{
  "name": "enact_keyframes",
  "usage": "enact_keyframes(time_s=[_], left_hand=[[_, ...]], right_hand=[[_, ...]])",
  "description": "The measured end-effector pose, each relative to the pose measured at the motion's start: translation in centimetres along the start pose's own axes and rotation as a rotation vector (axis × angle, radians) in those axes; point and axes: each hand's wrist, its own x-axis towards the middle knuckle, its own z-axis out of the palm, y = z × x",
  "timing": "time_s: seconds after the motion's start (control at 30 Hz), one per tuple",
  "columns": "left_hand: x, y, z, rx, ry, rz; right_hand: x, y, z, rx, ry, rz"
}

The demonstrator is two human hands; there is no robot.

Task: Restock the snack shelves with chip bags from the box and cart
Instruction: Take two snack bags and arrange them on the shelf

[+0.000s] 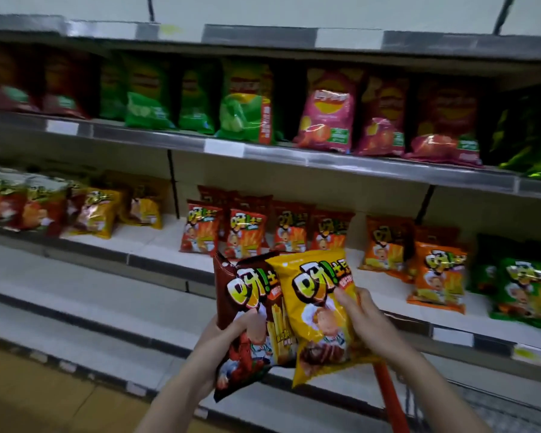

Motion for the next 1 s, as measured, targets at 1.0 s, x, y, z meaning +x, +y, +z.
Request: enact_keyframes(time_s=[1.0], left_hand=[[17.4, 11.8, -29.7, -0.068, 0.732, 0.15]], right_hand=[[34.2, -14.5, 26.6, 0.32, -0.436, -0.144]])
